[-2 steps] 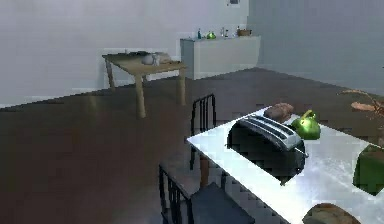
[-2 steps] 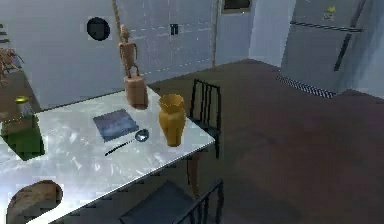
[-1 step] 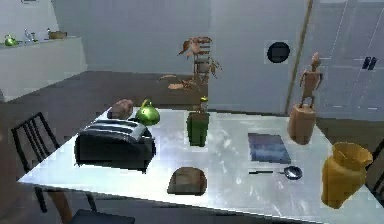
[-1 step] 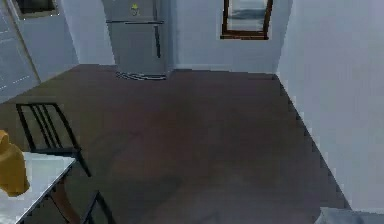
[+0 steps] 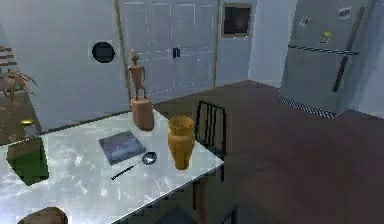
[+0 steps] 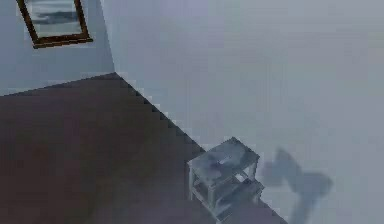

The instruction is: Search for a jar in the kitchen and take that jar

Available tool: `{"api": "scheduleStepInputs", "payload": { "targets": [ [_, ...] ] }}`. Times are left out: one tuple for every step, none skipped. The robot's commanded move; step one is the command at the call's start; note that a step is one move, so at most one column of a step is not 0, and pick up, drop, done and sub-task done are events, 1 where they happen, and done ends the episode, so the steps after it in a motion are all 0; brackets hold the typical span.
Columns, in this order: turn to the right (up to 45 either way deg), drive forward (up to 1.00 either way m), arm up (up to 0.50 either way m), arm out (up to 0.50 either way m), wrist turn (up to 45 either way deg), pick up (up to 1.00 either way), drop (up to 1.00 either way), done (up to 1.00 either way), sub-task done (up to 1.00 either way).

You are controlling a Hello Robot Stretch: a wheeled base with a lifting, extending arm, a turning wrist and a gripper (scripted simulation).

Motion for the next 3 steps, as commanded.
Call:
{"api": "scheduleStepInputs", "payload": {
  "targets": [
    [33.0, 0.0, 0.0, 0.0, 0.0, 0.0, 0.0, 0.0, 0.0],
    [0.0, 0.3, 0.0, 0.0, 0.0, 0.0, 0.0, 0.0, 0.0],
    [-45.0, 0.0, 0.0, 0.0, 0.0, 0.0, 0.0, 0.0, 0.0]
  ]
}}
